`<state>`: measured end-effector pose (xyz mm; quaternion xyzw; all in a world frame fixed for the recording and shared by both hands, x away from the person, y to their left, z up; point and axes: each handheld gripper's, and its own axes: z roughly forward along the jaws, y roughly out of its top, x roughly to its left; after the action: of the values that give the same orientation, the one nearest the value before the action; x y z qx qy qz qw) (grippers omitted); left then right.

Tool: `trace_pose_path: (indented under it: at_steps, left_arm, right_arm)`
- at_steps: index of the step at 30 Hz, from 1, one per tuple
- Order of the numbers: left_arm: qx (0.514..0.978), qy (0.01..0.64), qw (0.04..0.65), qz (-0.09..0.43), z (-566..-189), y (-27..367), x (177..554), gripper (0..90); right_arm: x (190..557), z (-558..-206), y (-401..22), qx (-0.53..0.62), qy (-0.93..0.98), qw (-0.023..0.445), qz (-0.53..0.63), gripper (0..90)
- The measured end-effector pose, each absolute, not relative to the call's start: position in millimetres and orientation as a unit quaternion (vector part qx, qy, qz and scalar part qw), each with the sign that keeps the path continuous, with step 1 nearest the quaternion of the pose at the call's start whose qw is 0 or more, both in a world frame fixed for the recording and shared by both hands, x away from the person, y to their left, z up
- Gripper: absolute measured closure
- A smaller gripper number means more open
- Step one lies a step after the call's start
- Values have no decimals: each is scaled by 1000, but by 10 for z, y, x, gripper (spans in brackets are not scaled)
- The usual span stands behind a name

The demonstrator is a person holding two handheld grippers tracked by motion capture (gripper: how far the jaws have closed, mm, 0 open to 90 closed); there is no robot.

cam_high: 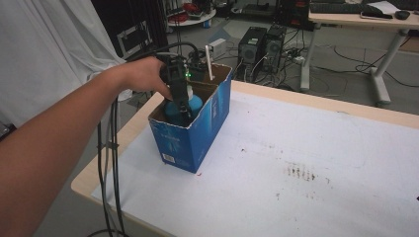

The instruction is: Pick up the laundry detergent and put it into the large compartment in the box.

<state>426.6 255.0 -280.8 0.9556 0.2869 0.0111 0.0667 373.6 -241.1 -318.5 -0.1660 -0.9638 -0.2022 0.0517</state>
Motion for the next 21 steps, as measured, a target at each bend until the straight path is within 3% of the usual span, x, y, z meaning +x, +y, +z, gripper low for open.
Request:
trace_pose_path:
  at_steps: [6, 11, 21]
  left_arm:
    - [954, 292, 71, 15, -2815, 2562, 4275, 374]
    - [949, 307, 74, 19, -2801, 2610, 4282, 308]
    - [939, 320, 120, 30, -2652, 2682, 4229, 270]
  right_arm:
    - [3735, -3190, -2398, -165, -964, 52, -202, 12]
    - [3725, -3189, -2400, -166, -964, 53, -201, 12]
    - [3710, -3183, -2388, -161, -965, 52, -201, 12]
